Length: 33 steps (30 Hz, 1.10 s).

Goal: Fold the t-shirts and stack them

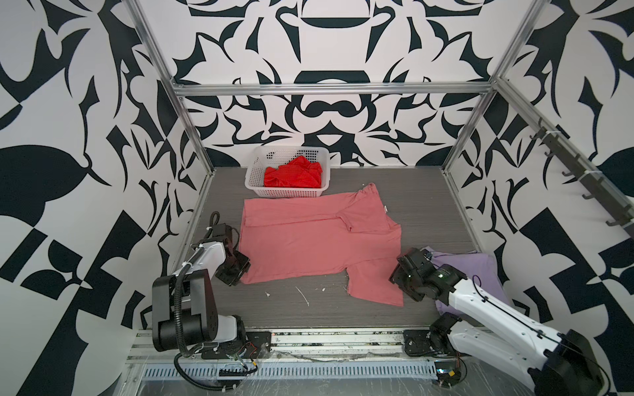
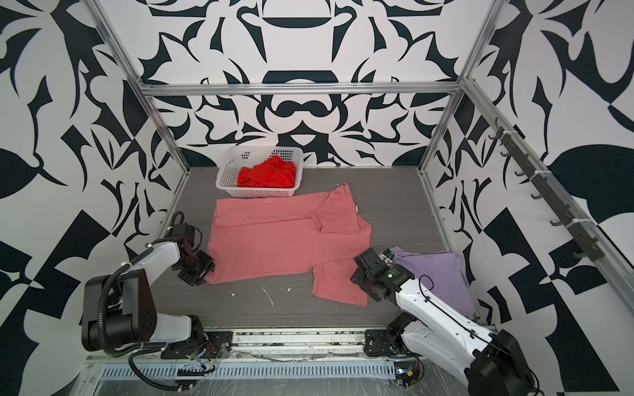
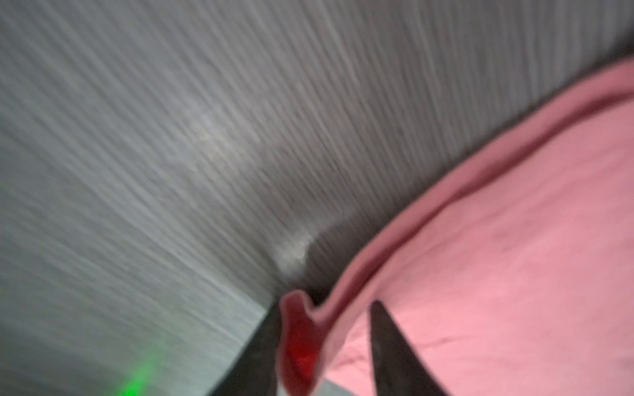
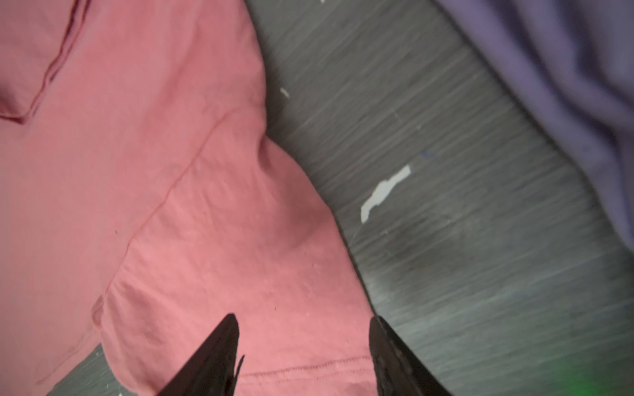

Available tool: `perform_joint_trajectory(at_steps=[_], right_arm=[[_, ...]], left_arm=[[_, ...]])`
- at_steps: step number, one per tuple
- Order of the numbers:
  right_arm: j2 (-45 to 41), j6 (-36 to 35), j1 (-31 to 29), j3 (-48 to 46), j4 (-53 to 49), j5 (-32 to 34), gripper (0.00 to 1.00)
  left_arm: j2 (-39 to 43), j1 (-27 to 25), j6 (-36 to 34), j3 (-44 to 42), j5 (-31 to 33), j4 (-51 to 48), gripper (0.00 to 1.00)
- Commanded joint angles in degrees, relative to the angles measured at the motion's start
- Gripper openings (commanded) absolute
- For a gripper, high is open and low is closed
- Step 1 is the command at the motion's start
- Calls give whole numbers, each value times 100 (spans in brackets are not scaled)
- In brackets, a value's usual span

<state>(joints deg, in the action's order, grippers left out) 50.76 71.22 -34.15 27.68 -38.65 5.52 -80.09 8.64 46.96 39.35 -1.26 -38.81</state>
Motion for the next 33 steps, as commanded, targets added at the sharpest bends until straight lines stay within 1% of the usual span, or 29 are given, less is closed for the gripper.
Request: perform_joint_trajectory(at_steps=[1, 4, 6, 10, 13, 17, 21, 27, 30, 32, 33], right_arm=[[-217, 347, -118, -114, -343, 18, 65], [-234, 374, -127, -114, -564, -23, 65], [-200, 377, -140, -114, -641, -147, 65], [-124, 452, -284, -179, -899, -337, 65], [-127, 558, -294, -413, -725, -502, 65], [-59, 809, -300, -714, -307, -512, 60], [29, 858, -295, -726, -369, -454, 56], [268, 788, -297, -780, 90, -745, 43], [402, 801, -298, -816, 239, -855, 30], [417, 845, -298, -866, 312, -856, 19], [404, 849, -298, -878, 326, -847, 11]], left_arm=[[-139, 22, 94, -87, -107, 208, 23], [-34, 18, 107, -120, -182, 220, 8], [43, 21, 136, -130, -261, 238, 2], [108, 20, 159, -96, -352, 299, 0], [126, 18, 189, -99, -401, 359, 0], [143, 18, 208, -120, -471, 420, 0], [170, 18, 226, -137, -509, 444, 0], [296, 17, 236, -137, -463, 411, 0], [354, 23, 261, -114, -463, 396, 0], [356, 20, 245, -96, -472, 380, 0], [361, 23, 247, -98, -481, 367, 0]])
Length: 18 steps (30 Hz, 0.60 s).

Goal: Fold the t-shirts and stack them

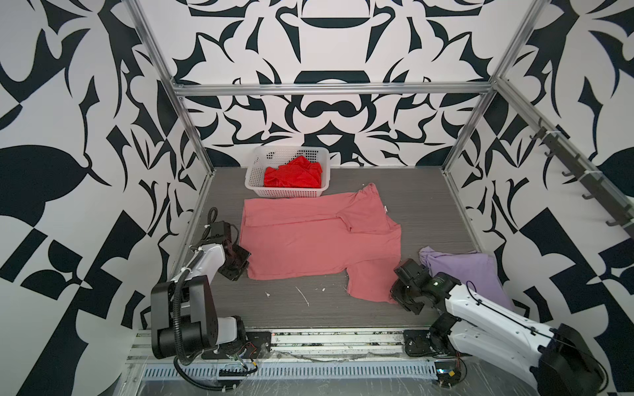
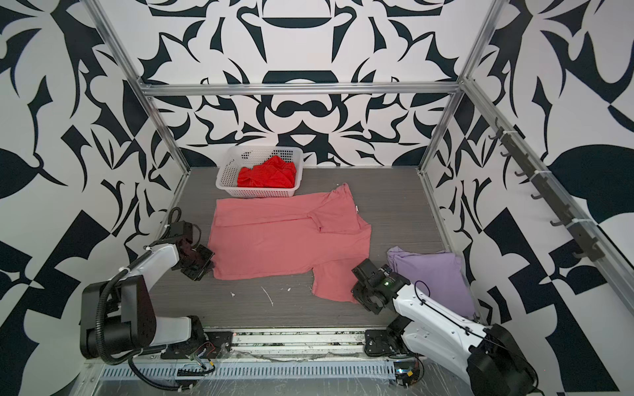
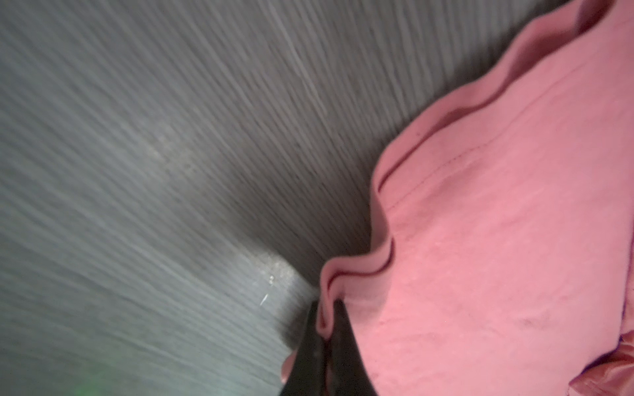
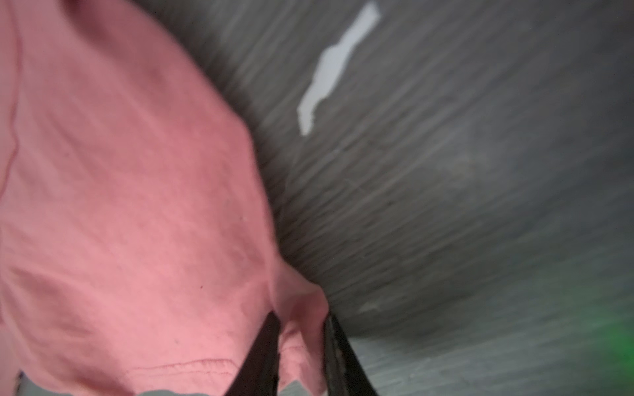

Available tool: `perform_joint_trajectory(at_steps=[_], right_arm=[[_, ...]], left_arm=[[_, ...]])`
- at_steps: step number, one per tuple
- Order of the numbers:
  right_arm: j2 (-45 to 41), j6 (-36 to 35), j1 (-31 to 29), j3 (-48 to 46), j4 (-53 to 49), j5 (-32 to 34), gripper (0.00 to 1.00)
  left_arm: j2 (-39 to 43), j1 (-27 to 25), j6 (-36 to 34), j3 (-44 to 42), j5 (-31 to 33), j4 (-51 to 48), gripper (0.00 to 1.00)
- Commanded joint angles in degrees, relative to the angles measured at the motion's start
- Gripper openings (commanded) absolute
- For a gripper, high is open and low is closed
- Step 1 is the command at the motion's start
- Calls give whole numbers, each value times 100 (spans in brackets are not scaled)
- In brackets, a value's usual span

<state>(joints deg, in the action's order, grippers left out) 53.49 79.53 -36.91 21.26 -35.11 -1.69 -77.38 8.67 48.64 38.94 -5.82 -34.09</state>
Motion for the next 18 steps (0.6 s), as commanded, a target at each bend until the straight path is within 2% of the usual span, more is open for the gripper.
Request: perform_joint_trajectory(at_steps=[1, 2, 3, 9, 13, 18], right_arm=[[99, 28, -26, -228, -39, -93, 6], [47, 28, -24, -201, -73, -41, 1], [-10, 28, -30, -150, -156, 23, 0], [-331, -231, -30, 637, -887, 534, 0], [-113, -684, -27, 1549, -1265, 976, 0], [529, -1361, 11, 2656, -986, 1692, 0]], left_arm=[[92, 13, 71, -58, -41, -103, 0], [88, 20, 58, -56, -53, -110, 0], [102, 15, 51, -61, -65, -115, 0], [382, 14, -80, 31, -7, -432, 0], [801, 17, -145, 206, 104, -747, 0], [881, 21, -133, 537, 106, -680, 0]])
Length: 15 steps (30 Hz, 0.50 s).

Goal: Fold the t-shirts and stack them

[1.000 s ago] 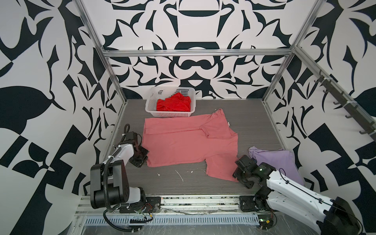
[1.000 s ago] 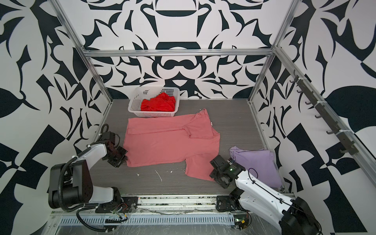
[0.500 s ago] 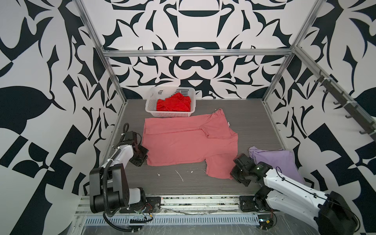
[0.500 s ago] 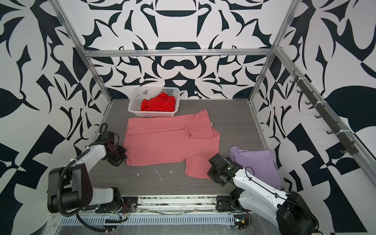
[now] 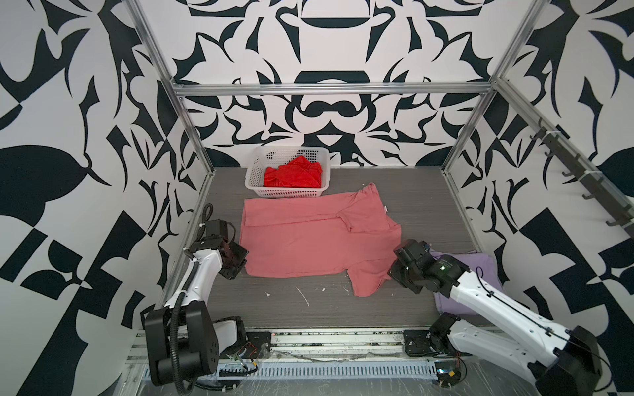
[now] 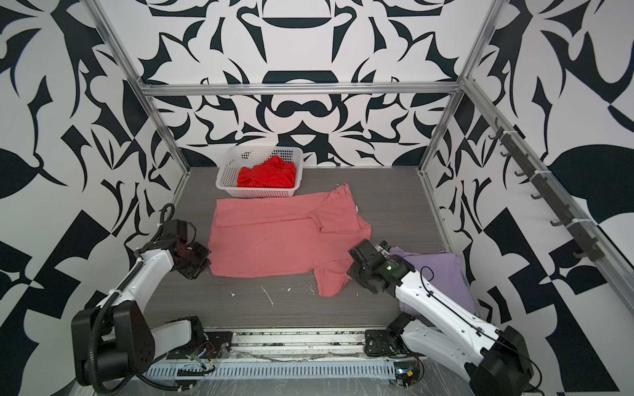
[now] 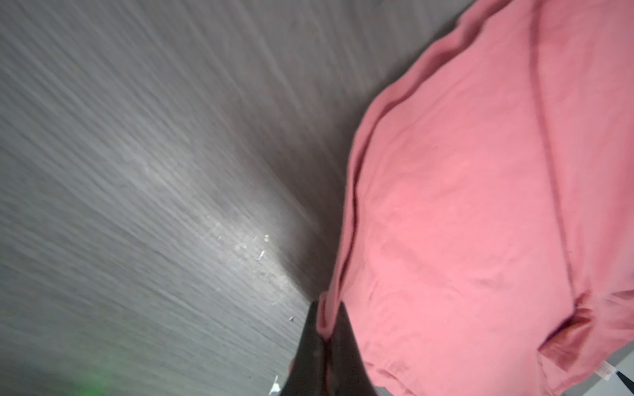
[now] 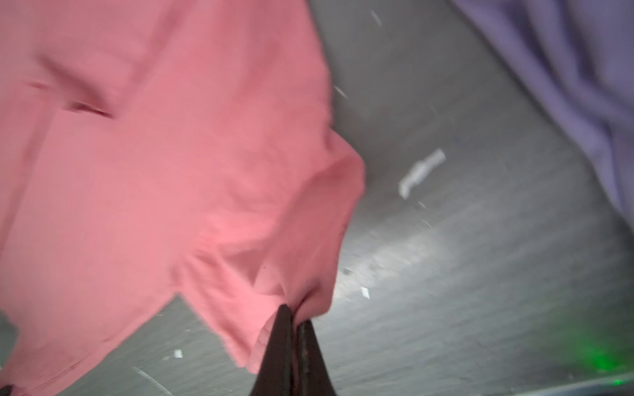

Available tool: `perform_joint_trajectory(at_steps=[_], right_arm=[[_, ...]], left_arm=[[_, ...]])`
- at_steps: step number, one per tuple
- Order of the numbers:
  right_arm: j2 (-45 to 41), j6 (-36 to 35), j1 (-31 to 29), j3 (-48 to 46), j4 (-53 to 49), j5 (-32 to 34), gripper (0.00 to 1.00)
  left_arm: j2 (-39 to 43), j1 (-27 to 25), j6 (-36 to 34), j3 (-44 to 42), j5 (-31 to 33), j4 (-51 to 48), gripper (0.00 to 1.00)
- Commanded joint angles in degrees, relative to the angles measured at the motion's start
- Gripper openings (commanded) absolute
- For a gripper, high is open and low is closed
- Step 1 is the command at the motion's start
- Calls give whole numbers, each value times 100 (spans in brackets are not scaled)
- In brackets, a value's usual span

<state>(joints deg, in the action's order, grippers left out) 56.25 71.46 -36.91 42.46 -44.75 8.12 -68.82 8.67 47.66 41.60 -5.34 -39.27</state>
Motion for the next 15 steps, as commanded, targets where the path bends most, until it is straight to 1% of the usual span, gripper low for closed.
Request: perform_joint_trajectory(at_steps=[1, 4, 5, 8, 11, 13, 15], right_arm=[[442, -712, 51, 782, 56, 848, 0], [967, -1188, 369, 1360, 491, 1014, 0], [1134, -1347, 548, 1506, 784, 933, 0], [1634, -1727, 1053, 1936, 1544, 495, 0], [2329, -2125, 1342, 2686, 1665, 350, 0], [2742, -2321, 1469, 3155, 1646, 46, 0], [3073, -2464, 1570, 3529, 1637, -45, 0]], left_arm=[[-49, 21, -43, 373, -18, -94, 0], [-371, 16, -59, 710, -173, 79, 0], [-639, 20, -80, 828, -208, 159, 0], [-1041, 28, -143, 1183, -290, 318, 0], [-1468, 32, -245, 1570, -319, 411, 0], [-1735, 44, -266, 1784, -358, 477, 0], [-1975, 65, -253, 1974, -465, 595, 0]])
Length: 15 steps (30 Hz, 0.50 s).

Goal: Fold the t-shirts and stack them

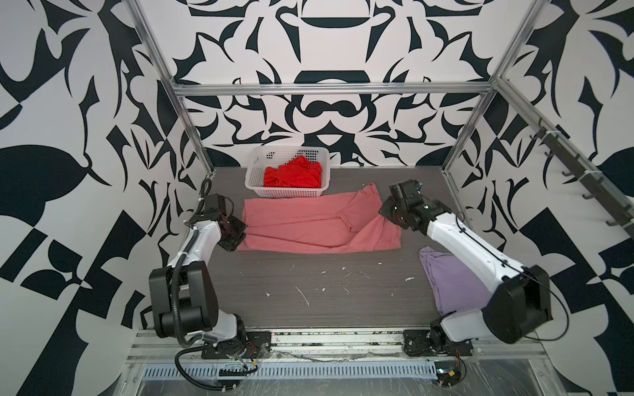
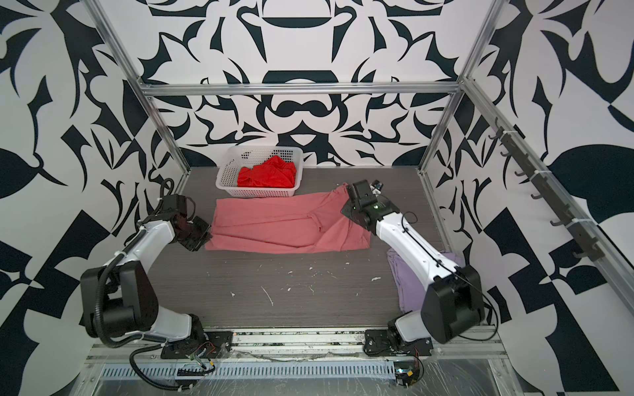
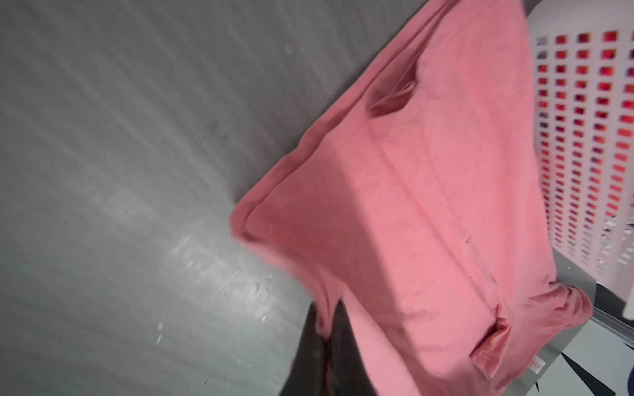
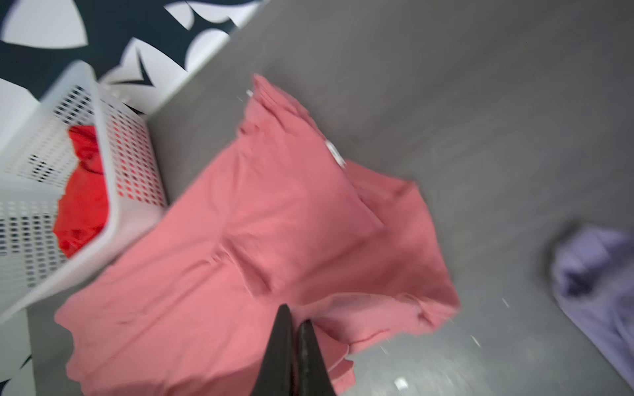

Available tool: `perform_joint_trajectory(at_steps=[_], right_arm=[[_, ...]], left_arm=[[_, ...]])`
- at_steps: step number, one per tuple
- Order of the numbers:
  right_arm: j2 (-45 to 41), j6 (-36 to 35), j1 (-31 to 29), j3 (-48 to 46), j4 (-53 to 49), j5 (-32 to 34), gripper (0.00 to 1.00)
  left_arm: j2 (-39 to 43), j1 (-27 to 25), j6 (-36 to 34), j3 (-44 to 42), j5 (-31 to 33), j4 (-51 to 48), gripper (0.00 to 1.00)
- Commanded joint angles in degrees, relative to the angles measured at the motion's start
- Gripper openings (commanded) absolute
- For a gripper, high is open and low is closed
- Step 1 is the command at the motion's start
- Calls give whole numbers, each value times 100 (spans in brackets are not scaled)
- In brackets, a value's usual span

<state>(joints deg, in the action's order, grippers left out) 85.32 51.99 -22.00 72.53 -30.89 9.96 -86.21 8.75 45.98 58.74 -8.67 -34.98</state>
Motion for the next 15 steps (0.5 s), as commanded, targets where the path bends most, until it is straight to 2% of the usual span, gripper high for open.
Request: perform_joint_trajectory(at_steps=[1, 15], right_arm=[[297, -561, 115, 703, 234, -247, 0], [1680, -745, 468, 2027, 316, -547, 0]], left_arm=[[-354, 77, -72, 362, -180, 209, 0], [-1594, 156, 73, 1146, -461, 448, 0]])
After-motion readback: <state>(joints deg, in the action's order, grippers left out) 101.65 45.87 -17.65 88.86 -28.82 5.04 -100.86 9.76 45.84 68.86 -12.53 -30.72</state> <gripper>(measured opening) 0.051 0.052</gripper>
